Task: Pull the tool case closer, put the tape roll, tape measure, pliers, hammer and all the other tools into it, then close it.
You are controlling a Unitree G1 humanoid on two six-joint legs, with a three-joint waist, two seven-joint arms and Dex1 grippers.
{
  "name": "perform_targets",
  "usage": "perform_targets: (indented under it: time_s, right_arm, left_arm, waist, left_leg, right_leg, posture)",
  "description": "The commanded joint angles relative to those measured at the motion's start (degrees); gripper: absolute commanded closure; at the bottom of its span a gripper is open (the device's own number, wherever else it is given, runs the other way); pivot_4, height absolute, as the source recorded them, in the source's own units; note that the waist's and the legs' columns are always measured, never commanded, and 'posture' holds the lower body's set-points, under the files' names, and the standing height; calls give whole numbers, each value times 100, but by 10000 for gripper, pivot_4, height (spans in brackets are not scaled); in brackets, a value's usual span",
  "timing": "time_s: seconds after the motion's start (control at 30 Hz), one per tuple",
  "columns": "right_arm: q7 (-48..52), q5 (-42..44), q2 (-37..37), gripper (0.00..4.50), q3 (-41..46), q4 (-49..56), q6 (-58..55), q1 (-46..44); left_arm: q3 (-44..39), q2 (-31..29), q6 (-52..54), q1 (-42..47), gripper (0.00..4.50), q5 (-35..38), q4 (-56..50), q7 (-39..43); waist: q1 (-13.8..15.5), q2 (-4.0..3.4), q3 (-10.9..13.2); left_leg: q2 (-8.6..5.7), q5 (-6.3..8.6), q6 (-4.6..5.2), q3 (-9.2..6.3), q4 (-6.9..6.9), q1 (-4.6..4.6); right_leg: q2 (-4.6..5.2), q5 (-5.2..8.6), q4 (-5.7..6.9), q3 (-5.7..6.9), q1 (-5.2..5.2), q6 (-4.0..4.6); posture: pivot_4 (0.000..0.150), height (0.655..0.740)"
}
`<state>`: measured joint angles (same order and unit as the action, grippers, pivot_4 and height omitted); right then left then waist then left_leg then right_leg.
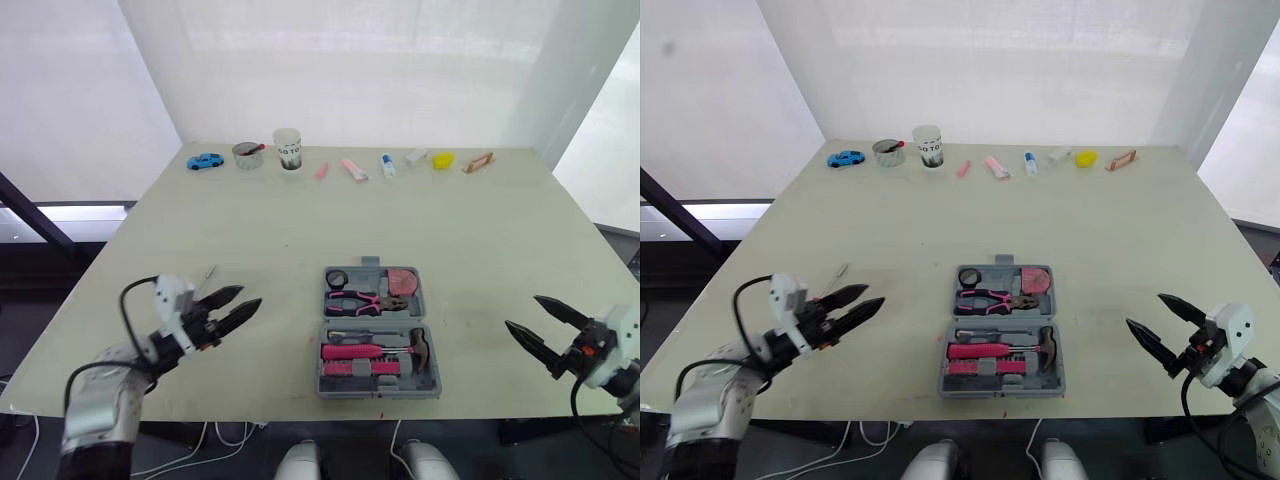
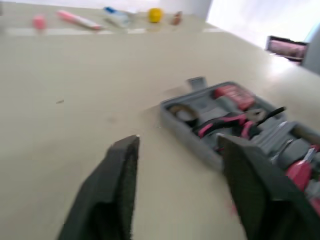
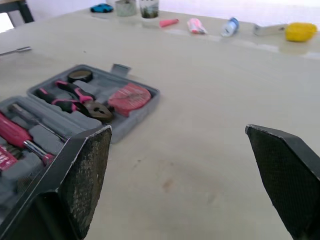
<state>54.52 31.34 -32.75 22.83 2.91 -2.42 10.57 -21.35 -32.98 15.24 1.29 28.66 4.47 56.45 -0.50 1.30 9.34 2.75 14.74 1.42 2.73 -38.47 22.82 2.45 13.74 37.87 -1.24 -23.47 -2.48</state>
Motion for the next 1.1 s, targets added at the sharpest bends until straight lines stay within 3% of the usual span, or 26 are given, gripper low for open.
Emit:
perform_targets:
  time_s: [0.03,0.17,0.47,1.1]
  right_arm:
    - [-49,41,19,0,328,31,233,187]
    - [-221,62,187,0,489,80,308,489]
    - [-264,323,344,0,782,136,299,927]
    - [167,338,18,0,495,654,36,792]
  left_arm:
    - [-634,-53,-271,-618,247,84,-360,-293]
    - [-1244,-34,-470,-1191,247,39,-373,-810]
    - [-1897,-92,-791,-1780,247,21,160,-1156]
    - [-1384,-210,-688,-1341,247,-149,481,-1485]
  waist:
    - [-11,1,-1]
    - [-19,4,-2]
    - [-23,16,-16]
    - [-15,29,-27]
  left_leg:
    - [1,0,0,1,0,0]
    - [7,1,0,2,8,-2]
    - [33,2,-2,18,13,-5]
    - [35,2,-2,20,14,-5]
  right_leg:
    - [1,3,-1,-1,-1,6]
    - [4,12,-1,-2,-5,20]
    - [11,17,-5,-1,-11,28]
    - [13,17,-3,1,-14,30]
  posture:
    - [1500,7400]
    - [1500,7400]
    - [1500,7400]
    - [1500,7400]
